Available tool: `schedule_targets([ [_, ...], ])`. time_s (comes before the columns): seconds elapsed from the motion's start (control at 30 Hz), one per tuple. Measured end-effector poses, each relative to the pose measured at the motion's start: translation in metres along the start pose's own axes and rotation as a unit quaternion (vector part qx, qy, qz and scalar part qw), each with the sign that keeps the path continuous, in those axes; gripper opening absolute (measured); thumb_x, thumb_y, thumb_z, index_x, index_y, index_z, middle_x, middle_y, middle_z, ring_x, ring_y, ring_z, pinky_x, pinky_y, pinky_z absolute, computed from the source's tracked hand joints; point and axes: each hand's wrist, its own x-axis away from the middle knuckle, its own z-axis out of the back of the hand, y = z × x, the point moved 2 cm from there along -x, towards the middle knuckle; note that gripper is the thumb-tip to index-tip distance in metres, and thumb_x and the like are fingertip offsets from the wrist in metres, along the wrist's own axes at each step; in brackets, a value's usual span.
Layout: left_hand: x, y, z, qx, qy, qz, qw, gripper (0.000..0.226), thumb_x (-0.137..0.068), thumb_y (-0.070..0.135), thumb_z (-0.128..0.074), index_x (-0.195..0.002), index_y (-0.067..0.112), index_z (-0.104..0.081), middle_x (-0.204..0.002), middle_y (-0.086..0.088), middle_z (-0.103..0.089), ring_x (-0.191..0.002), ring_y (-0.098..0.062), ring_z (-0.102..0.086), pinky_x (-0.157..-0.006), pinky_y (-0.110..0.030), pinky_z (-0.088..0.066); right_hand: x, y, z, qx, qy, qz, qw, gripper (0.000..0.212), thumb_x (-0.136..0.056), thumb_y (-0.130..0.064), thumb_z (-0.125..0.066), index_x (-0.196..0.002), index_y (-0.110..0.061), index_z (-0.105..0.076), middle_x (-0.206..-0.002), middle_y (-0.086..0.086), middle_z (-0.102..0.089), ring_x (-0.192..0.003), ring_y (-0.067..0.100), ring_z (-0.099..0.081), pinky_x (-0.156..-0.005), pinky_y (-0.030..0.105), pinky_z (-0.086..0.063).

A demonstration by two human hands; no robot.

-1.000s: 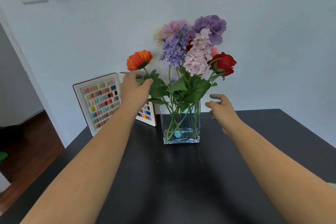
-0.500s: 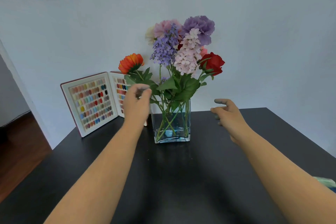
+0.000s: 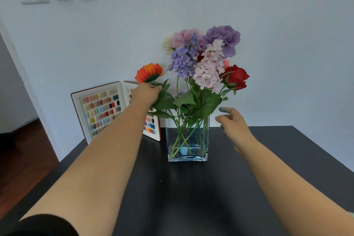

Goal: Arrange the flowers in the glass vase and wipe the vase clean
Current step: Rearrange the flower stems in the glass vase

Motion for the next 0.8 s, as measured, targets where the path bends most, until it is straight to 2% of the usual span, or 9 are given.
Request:
schedule_targets([
  [0.07, -0.003, 0.002, -0.002, 0.0, 0.006, 0.015, 1.0, 0.034, -0.089, 0.048, -0.059, -0.09, 0.017, -0.074, -0.083, -0.005, -0.07, -0.081, -0.024, -0.065, -0.076, -0.037, -0.055, -0.009, -0.001, -0.007, 0.013, -0.001, 0.016, 1.0, 0.033, -0.091, -0.021, -0.056, -0.123, -0.025, -0.052, -0.094, -0.004, -0.059, -0.082, 0.008, -0.055, -0.071, 0.027, -0.042],
  [0.17, -0.006, 0.003, -0.005, 0.008, 0.015, 0.025, 1.0, 0.029, -0.087, 0.046, -0.063, -0.087, 0.019, -0.073, -0.076, -0.002, -0.067, -0.072, -0.018, -0.063, -0.065, -0.032, -0.05, -0.017, 0.004, -0.016, 0.032, 0.007, 0.033, 0.999, 0.032, -0.09, -0.03, -0.06, -0.121, -0.025, -0.054, -0.096, -0.01, -0.06, -0.09, 0.007, -0.056, -0.077, 0.031, -0.042],
  [0.27, -0.009, 0.002, -0.007, 0.025, 0.025, 0.02, 0.999, 0.018, -0.084, 0.039, -0.07, -0.073, 0.025, -0.071, -0.073, 0.001, -0.067, -0.076, -0.021, -0.066, -0.074, -0.038, -0.058, -0.023, 0.011, -0.019, 0.033, 0.032, 0.041, 0.998, 0.03, -0.089, -0.034, -0.062, -0.117, -0.024, -0.059, -0.095, -0.012, -0.062, -0.087, 0.008, -0.057, -0.076, 0.033, -0.044],
  [0.37, -0.01, 0.003, -0.006, 0.067, 0.042, 0.013, 0.997, 0.022, -0.079, 0.033, -0.073, -0.059, 0.029, -0.066, -0.071, 0.005, -0.067, -0.078, -0.022, -0.067, -0.079, -0.042, -0.059, -0.026, 0.017, -0.019, 0.026, 0.045, 0.043, 0.998, 0.027, -0.089, -0.033, -0.062, -0.113, -0.023, -0.063, -0.092, -0.009, -0.063, -0.082, 0.008, -0.057, -0.073, 0.031, -0.042],
  [0.57, -0.005, 0.026, 0.007, 0.146, 0.078, -0.077, 0.983, 0.003, -0.078, 0.03, -0.07, -0.078, 0.028, -0.068, -0.079, 0.011, -0.067, -0.078, -0.012, -0.064, -0.079, -0.035, -0.057, -0.028, 0.023, -0.024, 0.01, 0.043, 0.037, 0.998, 0.019, -0.087, -0.032, -0.062, -0.103, -0.023, -0.067, -0.091, -0.006, -0.067, -0.085, 0.01, -0.061, -0.071, 0.029, -0.045],
  [0.7, 0.004, 0.04, 0.011, 0.167, 0.078, -0.145, 0.972, 0.006, -0.082, 0.026, -0.069, -0.083, 0.03, -0.065, -0.076, 0.01, -0.062, -0.07, -0.011, -0.058, -0.067, -0.027, -0.047, -0.026, 0.025, -0.022, 0.008, 0.044, 0.035, 0.998, 0.019, -0.085, -0.04, -0.063, -0.099, -0.028, -0.068, -0.081, -0.005, -0.067, -0.074, 0.009, -0.061, -0.063, 0.027, -0.045],
  [0.8, 0.011, 0.047, 0.014, 0.173, 0.096, -0.179, 0.964, 0.008, -0.085, 0.024, -0.068, -0.088, 0.029, -0.063, -0.077, 0.011, -0.06, -0.068, -0.013, -0.057, -0.065, -0.027, -0.046, -0.024, 0.025, -0.022, 0.02, 0.047, 0.038, 0.998, 0.016, -0.085, -0.042, -0.062, -0.095, -0.031, -0.067, -0.076, -0.008, -0.065, -0.068, 0.006, -0.059, -0.058, 0.025, -0.042],
])
